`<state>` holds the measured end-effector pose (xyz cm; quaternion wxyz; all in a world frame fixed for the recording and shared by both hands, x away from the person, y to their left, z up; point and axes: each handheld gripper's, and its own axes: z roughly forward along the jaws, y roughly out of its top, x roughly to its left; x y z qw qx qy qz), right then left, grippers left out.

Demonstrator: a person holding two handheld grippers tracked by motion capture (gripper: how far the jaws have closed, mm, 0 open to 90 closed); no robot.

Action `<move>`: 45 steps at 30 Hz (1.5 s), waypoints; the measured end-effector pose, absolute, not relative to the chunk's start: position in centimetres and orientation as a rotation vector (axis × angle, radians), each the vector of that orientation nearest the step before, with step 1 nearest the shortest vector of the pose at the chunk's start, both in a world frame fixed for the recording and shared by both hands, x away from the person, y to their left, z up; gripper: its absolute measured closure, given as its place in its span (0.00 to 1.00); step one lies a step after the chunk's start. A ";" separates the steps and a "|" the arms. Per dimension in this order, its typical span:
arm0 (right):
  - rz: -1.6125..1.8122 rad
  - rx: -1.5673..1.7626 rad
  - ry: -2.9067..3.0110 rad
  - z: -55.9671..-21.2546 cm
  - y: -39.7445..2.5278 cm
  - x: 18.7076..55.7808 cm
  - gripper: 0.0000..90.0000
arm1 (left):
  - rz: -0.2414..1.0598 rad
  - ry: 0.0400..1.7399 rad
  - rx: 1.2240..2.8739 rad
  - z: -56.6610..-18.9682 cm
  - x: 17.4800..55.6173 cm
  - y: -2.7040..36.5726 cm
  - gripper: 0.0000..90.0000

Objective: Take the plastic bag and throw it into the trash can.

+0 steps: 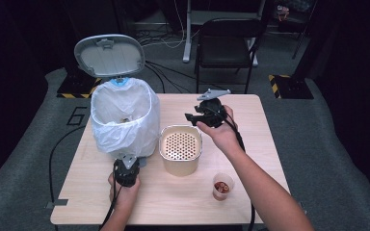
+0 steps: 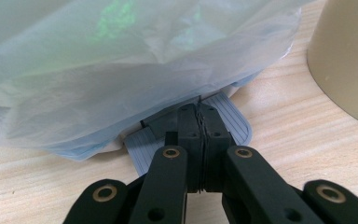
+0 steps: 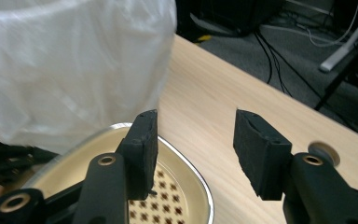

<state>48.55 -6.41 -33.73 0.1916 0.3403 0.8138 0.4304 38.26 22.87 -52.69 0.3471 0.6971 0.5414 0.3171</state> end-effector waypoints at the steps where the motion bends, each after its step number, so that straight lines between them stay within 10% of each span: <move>1: 1.209 0.955 2.285 -33.7 -6.4 48.5 0.58 | 0.823 1.404 1.808 -52.7 38.3 22.9 0.99; 26: 1.099 1.043 2.445 -40.7 -7.6 50.3 0.87 | 0.825 1.401 1.812 -52.7 38.3 22.9 0.99; 45: 1.123 1.036 2.474 -40.9 -8.4 46.9 0.87 | 0.817 1.404 1.816 -52.6 38.2 22.9 0.99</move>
